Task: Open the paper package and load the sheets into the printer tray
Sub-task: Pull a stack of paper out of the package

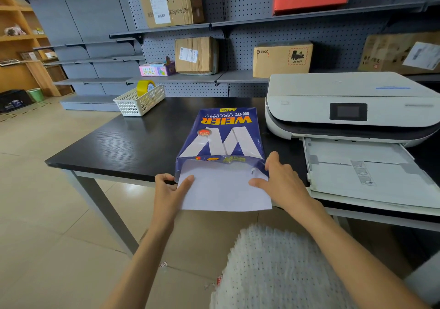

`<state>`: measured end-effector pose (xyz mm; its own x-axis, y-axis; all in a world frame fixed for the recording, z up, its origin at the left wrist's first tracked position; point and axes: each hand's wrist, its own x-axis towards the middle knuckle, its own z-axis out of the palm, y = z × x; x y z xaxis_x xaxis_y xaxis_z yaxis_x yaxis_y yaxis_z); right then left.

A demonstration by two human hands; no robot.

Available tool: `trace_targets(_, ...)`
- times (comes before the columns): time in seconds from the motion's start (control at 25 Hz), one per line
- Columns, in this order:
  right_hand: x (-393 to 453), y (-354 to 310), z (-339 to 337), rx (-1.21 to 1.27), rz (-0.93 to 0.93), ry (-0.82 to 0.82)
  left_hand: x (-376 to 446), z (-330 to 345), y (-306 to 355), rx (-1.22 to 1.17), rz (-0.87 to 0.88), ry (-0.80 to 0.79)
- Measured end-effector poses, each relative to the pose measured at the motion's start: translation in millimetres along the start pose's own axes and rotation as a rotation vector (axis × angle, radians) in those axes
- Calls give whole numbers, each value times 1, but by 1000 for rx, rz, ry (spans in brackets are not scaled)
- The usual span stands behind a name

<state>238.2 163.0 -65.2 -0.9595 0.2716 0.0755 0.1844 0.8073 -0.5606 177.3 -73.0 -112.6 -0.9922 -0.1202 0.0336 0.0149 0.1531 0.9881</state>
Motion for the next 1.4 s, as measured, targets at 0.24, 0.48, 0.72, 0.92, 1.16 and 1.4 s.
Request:
trace_targets(0.24,-8,-6,-1,-206,-34,2,-14,-8,1,26,22,-21)
trace_targets(0.48,-31,-12,-10,-298,-65,-44,-38,-16,2,101,86,-127)
trace_targets(0.72,-56,-14,-18,-242,-71,-109,-58,-33,-3,43,34,-235)
trace_targets(0.92,-68,-7,-20,-207,-79,-171,-57,-36,4,-29,23,-332)
trace_targets(1.16,-59,7,-14,-120,-90,-185,-48,-27,5,-76,-40,-380)
trace_targets(1.4,-27,14,7,262,-83,-18,-42,-20,22,-38,-24,-355)
